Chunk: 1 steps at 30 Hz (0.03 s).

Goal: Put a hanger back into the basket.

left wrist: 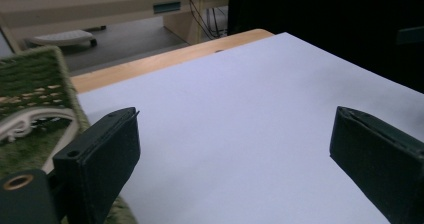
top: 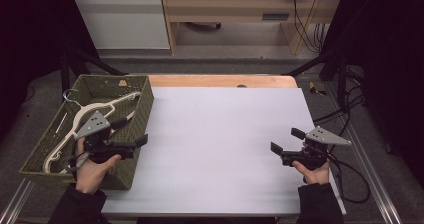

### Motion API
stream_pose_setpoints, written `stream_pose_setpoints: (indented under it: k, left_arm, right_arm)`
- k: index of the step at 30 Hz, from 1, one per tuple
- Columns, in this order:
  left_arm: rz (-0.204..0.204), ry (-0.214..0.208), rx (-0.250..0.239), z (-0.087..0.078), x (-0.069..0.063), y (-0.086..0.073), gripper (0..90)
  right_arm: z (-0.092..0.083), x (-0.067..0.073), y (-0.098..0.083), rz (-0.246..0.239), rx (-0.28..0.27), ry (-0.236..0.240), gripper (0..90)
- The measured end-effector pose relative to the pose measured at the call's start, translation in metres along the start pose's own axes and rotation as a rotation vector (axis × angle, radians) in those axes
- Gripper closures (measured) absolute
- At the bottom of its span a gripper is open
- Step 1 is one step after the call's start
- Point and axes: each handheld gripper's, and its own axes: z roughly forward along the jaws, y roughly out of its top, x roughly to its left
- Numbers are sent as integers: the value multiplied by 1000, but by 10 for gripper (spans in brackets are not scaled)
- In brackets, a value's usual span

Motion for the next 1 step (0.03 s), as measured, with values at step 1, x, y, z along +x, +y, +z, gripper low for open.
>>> stream_pose_setpoints:
  k: [1]
  left_arm:
    - [1, -2, 5, 2, -1, -2, 56]
  right_arm:
    - [0, 0, 0, 4, -4, 7, 28]
